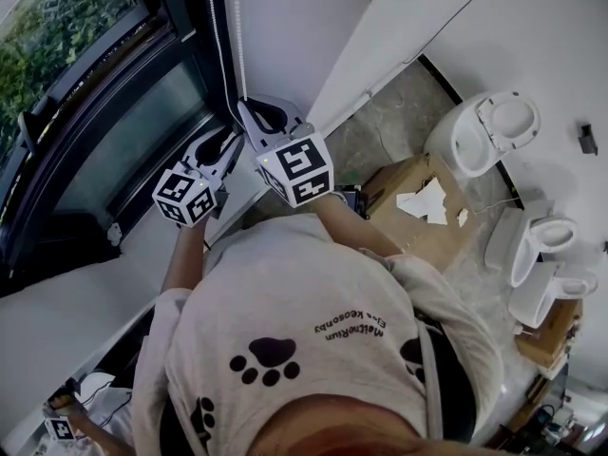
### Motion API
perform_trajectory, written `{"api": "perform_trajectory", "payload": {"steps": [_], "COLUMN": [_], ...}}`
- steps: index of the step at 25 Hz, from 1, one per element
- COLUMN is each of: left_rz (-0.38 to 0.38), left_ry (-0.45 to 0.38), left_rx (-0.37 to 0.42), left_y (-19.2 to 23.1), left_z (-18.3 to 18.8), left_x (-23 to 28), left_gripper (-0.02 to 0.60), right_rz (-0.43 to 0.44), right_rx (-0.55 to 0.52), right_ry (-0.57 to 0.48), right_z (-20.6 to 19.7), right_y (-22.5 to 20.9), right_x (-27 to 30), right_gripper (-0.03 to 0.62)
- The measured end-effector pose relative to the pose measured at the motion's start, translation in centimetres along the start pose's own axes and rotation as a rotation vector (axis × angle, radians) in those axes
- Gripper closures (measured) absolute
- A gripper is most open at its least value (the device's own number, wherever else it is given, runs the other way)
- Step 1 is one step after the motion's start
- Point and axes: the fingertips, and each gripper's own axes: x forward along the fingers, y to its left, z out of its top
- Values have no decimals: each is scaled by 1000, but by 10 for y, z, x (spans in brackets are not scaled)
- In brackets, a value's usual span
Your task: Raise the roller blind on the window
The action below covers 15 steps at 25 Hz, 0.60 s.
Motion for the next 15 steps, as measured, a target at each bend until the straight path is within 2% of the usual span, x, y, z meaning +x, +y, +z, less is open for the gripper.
{"api": "perform_trajectory", "payload": {"steps": [6,11,15], "left_rz": [-2,-76,-120], "left_ry": [-75,-139,-168], "left_rx": [99,191,255], "left_y": [-14,-46,-66], "left_z": [91,162,202], "left_x": [-12,-8,2], "left_gripper": [468,469,469], "right_rz": [9,17,22], "right_rx": [1,-1,-1], "right_ry": [-5,-7,-7], "right_z": [0,1,0], "right_y": [1,3,5], "right_x": [1,1,2], "right_gripper": [585,585,585]}}
